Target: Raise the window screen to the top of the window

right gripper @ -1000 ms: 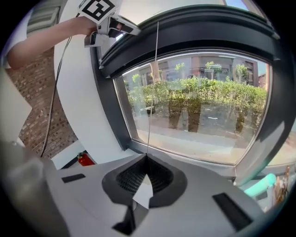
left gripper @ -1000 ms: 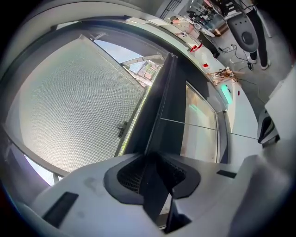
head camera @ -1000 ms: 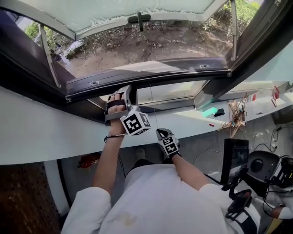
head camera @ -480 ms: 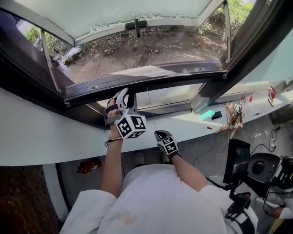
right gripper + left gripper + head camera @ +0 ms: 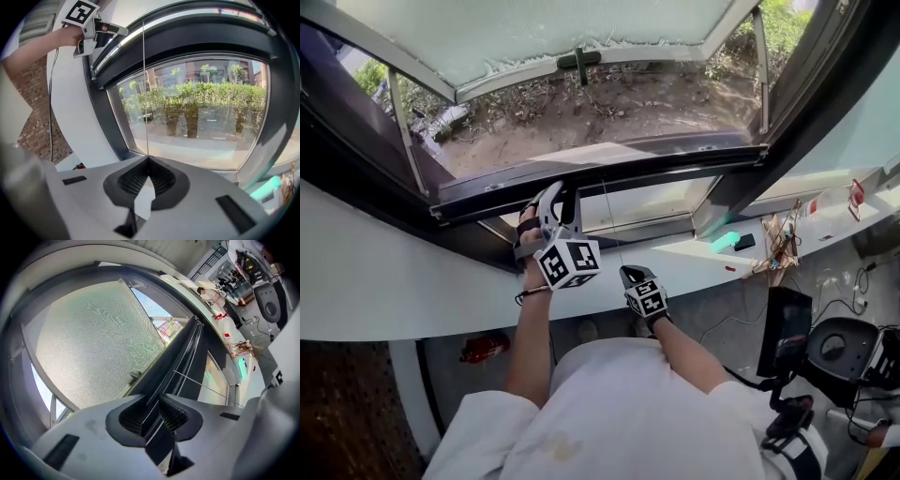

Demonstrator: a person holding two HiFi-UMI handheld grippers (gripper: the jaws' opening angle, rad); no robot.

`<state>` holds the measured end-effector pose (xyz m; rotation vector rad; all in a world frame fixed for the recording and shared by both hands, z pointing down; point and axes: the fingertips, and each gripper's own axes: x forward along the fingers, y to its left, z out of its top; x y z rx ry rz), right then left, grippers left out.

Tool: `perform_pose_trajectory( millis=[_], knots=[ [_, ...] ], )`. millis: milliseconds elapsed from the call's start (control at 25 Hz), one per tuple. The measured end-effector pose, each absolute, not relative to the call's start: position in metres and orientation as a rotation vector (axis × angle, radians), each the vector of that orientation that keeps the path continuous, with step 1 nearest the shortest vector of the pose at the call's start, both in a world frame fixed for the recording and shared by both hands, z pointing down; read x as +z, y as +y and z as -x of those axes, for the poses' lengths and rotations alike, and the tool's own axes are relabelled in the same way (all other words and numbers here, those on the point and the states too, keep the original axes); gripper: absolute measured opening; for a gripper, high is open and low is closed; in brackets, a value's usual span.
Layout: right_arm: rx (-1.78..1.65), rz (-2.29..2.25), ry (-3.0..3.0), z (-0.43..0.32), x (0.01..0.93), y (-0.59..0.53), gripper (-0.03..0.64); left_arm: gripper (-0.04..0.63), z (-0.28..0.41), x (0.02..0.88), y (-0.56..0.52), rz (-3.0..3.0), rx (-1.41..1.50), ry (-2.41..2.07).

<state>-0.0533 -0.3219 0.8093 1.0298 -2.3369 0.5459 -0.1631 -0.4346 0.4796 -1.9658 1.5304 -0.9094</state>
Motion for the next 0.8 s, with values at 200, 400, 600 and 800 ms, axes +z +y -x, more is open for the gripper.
perform_pose_trajectory(
  millis=[200,400,600,800],
  knots=[
    [0.528,-1.053,-2.389,0.065,0.792,-0.337,0.002,0.078,0.162,0.454,-0.437,1.939,-0.844,1.55],
    [0.532,-1.115,-2.354,0.068,0.774,-0.348,0.002,0.078,0.164,0.429,-0.434,1.931,-0.792,1.543],
    [0.544,-1.171,-2.428,0.07,0.755,-0.357,0.002,0.078,0.164,0.406,-0.434,1.897,-0.727,1.546],
    [0.529,-1.19,-2.497,0.079,0.731,-0.363,0.002,0.078,0.166,0.381,-0.435,1.865,-0.688,1.547]
  ],
)
